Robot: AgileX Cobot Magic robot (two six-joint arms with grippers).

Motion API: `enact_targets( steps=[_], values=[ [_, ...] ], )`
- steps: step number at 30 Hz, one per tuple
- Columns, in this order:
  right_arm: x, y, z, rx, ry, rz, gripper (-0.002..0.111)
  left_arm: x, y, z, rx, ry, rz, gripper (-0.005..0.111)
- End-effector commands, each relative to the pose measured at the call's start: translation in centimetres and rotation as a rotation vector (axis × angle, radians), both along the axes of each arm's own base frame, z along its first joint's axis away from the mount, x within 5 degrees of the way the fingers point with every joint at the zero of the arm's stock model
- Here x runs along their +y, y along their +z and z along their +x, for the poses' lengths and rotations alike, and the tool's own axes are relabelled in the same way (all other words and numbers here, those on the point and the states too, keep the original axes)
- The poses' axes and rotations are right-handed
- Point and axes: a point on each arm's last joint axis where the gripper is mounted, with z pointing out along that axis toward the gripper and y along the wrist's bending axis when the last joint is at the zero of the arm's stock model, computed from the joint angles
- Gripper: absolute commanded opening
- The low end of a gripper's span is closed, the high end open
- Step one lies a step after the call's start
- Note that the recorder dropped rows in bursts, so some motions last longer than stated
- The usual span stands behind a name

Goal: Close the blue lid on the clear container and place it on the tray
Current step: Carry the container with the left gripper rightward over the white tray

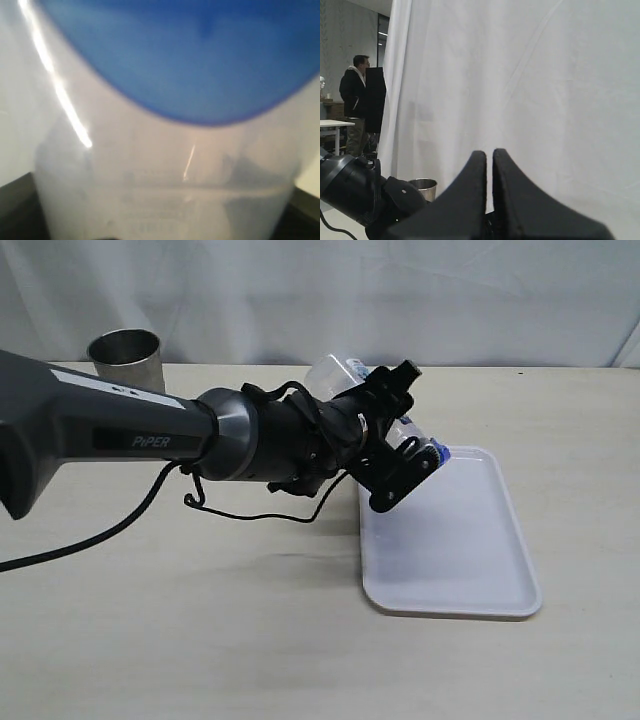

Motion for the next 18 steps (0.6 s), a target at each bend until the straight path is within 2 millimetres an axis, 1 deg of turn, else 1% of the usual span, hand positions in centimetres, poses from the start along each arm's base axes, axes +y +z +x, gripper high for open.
enact_targets(
  steps=[1, 13, 18],
  values=[
    [-0.09, -0.05, -0.01, -0.008, -0.011, -0.002, 0.005, -0.39, 0.89, -0.27, -0.039, -0.001, 0.015, 0.000],
    [-0.09, -0.06, -0.01, -0.007, -0.010, -0.002, 0.005, -1.11, 0.69, -0.93, 0.000, -0.045, -0.012, 0.000],
    [-0.09, -0.04, -0.01, -0.007, -0.010, 0.002, 0.005, -1.24, 0.51, -1.12, 0.073, 0.000, -0.109, 0.000]
  ],
)
